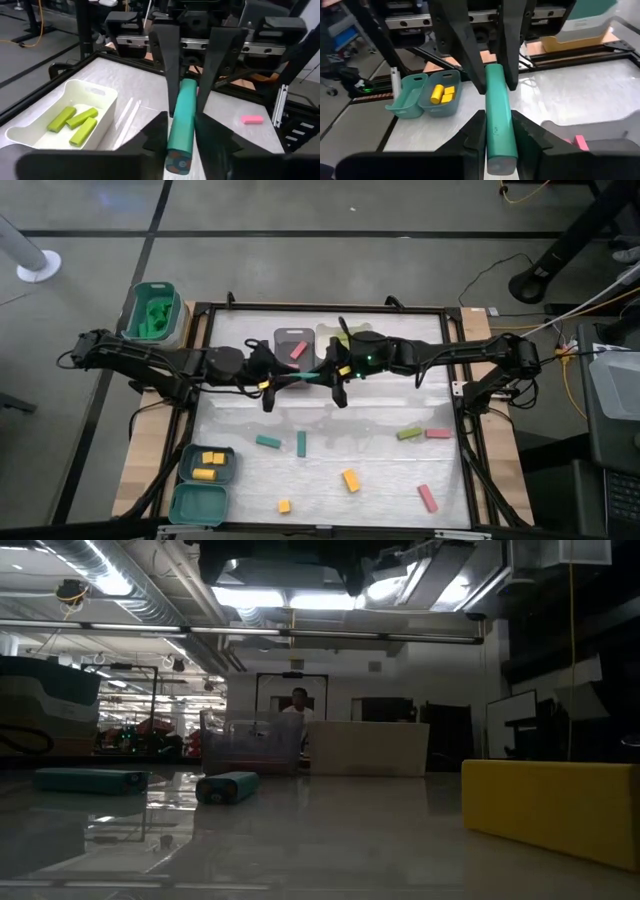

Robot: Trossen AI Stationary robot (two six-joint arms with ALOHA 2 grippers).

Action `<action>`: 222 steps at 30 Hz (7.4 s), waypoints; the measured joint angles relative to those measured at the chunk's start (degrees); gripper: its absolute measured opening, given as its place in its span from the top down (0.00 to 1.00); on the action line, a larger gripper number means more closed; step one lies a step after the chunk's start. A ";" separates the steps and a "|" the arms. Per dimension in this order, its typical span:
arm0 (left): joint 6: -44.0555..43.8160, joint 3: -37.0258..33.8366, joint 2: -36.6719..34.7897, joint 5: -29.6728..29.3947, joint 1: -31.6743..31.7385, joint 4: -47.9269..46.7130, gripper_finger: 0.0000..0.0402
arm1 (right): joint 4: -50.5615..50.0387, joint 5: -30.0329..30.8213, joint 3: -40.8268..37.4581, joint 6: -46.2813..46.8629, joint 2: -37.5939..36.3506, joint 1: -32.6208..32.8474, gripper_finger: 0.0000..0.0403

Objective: Sort blocks
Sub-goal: Put the light blue block into the light blue bin

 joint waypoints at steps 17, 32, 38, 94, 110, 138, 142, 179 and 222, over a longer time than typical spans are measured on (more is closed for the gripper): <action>-2.51 0.00 0.04 0.20 0.42 0.11 0.63 | 2.55 -3.90 -0.02 -0.15 0.02 0.24 0.82; 1.33 0.00 0.02 2.63 0.40 0.19 0.90 | 2.24 -3.98 0.00 -0.31 0.02 0.26 0.82; 1.33 0.00 0.00 3.64 0.42 0.17 0.90 | 2.18 -3.95 0.00 0.01 0.02 0.26 0.82; -54.70 0.00 -4.03 44.98 -39.51 -41.42 0.85 | -7.90 -3.58 0.00 5.16 0.00 0.24 0.51; -50.69 0.00 10.84 45.00 -42.26 -38.23 0.69 | -8.32 -2.29 0.00 5.14 0.00 0.26 0.51; -9.56 0.00 6.67 10.62 -22.86 -38.12 0.68 | -8.32 -2.20 0.00 5.16 0.00 0.26 0.51; -5.47 0.00 7.05 5.31 -20.23 -38.11 0.68 | -8.32 -2.20 0.00 5.16 0.00 0.25 0.51; 7.40 0.17 32.13 15.78 -15.21 -33.82 0.77 | -8.69 -2.21 0.00 5.16 0.00 0.24 0.51; -35.70 -0.04 13.57 41.49 -46.12 -33.66 0.75 | -19.55 10.79 0.00 9.29 0.00 26.38 0.51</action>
